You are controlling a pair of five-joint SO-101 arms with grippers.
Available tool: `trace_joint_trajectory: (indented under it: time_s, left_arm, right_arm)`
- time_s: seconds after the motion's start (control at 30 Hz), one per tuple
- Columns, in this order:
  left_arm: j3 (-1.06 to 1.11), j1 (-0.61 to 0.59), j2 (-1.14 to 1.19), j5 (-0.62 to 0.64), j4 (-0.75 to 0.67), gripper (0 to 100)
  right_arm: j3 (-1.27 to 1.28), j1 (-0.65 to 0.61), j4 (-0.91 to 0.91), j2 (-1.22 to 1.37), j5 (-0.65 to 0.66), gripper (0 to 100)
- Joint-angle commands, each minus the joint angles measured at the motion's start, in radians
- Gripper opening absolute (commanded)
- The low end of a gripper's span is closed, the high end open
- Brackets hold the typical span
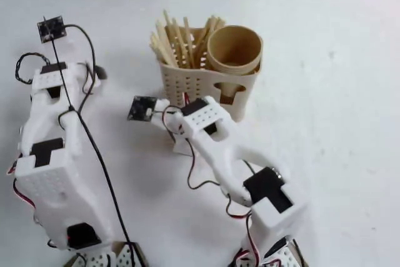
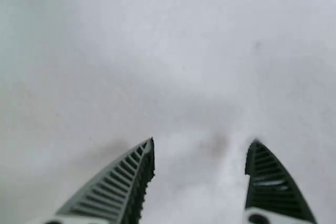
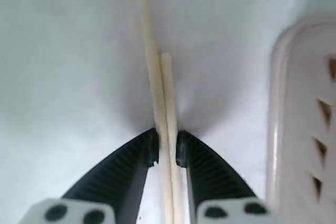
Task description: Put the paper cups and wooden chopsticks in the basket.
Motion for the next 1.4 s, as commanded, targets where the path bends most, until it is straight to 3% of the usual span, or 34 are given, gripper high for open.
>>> trace_joint_trajectory:
  time_s: [0.0,0.37,0.5,0.67,0.9,1.17,1.23,1.37]
  left_arm:
    - [-0.043,0.01,-0.004,-0.012,-0.002,28]
    - [-0.041,0.01,-0.004,-0.012,-0.002,28]
    - [-0.041,0.008,-0.004,-0.012,-0.002,28]
    - [-0.041,0.007,-0.004,-0.012,-0.002,28]
    - [-0.044,0.008,-0.004,-0.012,-0.002,28]
    - [-0.043,0.008,-0.004,-0.012,-0.002,28]
    - [-0.043,0.007,-0.004,-0.012,-0.002,28]
    - [-0.043,0.007,-0.004,-0.012,-0.002,28]
  right_arm:
    - [0.003,0.012,0.03,-0.074,-0.009,1.5]
    - [0.037,0.019,0.125,-0.274,-0.11,2.2]
    - [0.083,0.001,0.047,-0.266,-0.104,3.9]
    - [0.137,0.001,-0.01,-0.222,-0.029,16.4]
    - [0.137,0.001,-0.019,-0.242,-0.032,17.0]
    - [0.147,0.013,-0.15,-0.124,-0.023,17.0]
    - [0.138,0.018,-0.16,-0.099,-0.023,15.6]
    - [0.126,0.019,-0.151,-0.094,-0.025,0.5]
